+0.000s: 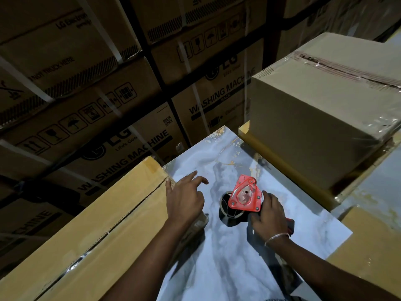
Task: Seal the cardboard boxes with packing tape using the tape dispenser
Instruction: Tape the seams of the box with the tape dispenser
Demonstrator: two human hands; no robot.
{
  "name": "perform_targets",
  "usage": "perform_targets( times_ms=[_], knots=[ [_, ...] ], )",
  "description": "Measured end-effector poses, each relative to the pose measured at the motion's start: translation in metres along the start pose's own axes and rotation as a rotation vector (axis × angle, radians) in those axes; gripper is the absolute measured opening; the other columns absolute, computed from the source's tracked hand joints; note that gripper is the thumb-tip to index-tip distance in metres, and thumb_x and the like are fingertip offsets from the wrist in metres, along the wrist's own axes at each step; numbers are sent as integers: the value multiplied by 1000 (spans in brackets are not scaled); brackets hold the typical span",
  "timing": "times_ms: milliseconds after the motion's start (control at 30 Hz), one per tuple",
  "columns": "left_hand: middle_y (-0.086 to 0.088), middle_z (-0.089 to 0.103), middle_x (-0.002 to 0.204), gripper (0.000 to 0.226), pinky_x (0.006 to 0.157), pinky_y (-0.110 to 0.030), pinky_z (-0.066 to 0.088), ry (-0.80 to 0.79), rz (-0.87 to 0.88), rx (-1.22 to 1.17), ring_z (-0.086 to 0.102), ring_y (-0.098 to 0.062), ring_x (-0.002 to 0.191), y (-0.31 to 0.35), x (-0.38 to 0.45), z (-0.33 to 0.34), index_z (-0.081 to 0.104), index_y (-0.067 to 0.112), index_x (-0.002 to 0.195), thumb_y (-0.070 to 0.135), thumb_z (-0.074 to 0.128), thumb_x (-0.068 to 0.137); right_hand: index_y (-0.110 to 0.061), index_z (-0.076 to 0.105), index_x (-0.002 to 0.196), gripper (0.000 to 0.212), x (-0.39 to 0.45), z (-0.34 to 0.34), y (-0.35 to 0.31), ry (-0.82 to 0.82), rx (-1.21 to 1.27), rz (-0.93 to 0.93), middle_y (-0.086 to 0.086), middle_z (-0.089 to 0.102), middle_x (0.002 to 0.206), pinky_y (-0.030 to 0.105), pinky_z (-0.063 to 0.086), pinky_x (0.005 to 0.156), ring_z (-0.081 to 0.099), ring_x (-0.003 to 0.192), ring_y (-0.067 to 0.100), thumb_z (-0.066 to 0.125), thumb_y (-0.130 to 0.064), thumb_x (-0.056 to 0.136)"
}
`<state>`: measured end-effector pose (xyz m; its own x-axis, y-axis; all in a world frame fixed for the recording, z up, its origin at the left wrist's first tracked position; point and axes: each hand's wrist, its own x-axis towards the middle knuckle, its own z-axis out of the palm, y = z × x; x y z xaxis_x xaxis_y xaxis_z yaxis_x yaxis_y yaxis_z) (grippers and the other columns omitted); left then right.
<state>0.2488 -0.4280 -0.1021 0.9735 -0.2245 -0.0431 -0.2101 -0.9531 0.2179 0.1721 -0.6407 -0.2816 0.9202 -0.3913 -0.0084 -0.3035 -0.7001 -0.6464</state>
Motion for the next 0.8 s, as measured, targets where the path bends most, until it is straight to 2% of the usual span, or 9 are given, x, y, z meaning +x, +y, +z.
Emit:
perform_targets(
  times_ms=[167, 367, 467, 500, 567, 600, 667, 733, 800],
  knots=[
    [11, 35, 159, 51, 120, -51, -10, 0, -27, 16, 28, -10, 147, 1, -1, -1, 53, 33, 133, 8, 44, 89, -5, 47, 139, 68, -13, -5, -58, 214, 168, -210, 20, 43, 141, 56, 42, 104, 46, 125, 43, 52, -35, 79],
    [12, 46, 151, 49, 121, -45, -7, 15, -56, -164, 40, -8, 139, -1, 1, -3, 54, 33, 131, 7, 44, 91, -25, 48, 137, 45, -26, 13, -160, -19, 745, -287, 2, 50, 139, 30, 37, 110, 46, 132, 11, 42, -41, 95],
    [14, 62, 131, 43, 124, -44, 4, -2, -129, -526, 62, -8, 111, -8, 5, -5, 56, 40, 121, 8, 46, 93, -28, 55, 130, 43, -24, 22, -197, -52, 1015, -119, -4, 61, 128, 29, 45, 101, 57, 122, 9, 40, -46, 94],
    [15, 67, 120, 45, 120, -48, 20, 8, -147, -656, 65, -10, 100, -11, 5, -6, 57, 43, 116, 8, 48, 91, -25, 58, 128, 45, -23, 25, -205, -52, 1063, -84, -7, 64, 124, 31, 48, 98, 60, 118, 11, 40, -49, 94],
    [14, 66, 119, 52, 92, -42, 48, 49, -193, -858, 66, -21, 100, -18, 4, -7, 61, 50, 107, 3, 51, 88, -25, 61, 122, 45, -19, 32, -215, -43, 1098, -61, -14, 67, 115, 32, 49, 92, 64, 112, 12, 39, -53, 95],
    [9, 64, 124, 56, 80, -37, 49, 78, -217, -942, 65, -24, 100, -21, 4, -8, 63, 50, 106, -2, 51, 87, -25, 63, 118, 43, -17, 36, -217, -35, 1111, -53, -15, 68, 112, 31, 49, 91, 64, 109, 12, 39, -54, 95],
    [-2, 63, 126, 61, 72, -34, 48, 127, -284, -1122, 61, -24, 93, -29, 4, -7, 66, 42, 108, -12, 47, 86, -23, 66, 112, 42, -14, 45, -218, -6, 1123, -39, -10, 70, 106, 33, 51, 89, 66, 103, 13, 41, -53, 95],
    [-2, 64, 124, 64, 84, -37, 53, 168, -317, -1181, 62, -18, 106, -36, 3, -6, 67, 36, 110, -16, 39, 85, -21, 68, 107, 41, -12, 51, -218, 33, 1100, -38, -3, 70, 99, 39, 52, 86, 67, 96, 16, 41, -50, 95],
    [7, 65, 122, 64, 99, -32, 49, 227, -272, -1035, 58, -9, 118, -40, -2, -6, 67, 38, 107, -15, 37, 85, -21, 69, 103, 39, -9, 55, -218, 71, 1041, -56, 1, 69, 99, 45, 53, 83, 66, 91, 17, 39, -46, 96]
  ],
)
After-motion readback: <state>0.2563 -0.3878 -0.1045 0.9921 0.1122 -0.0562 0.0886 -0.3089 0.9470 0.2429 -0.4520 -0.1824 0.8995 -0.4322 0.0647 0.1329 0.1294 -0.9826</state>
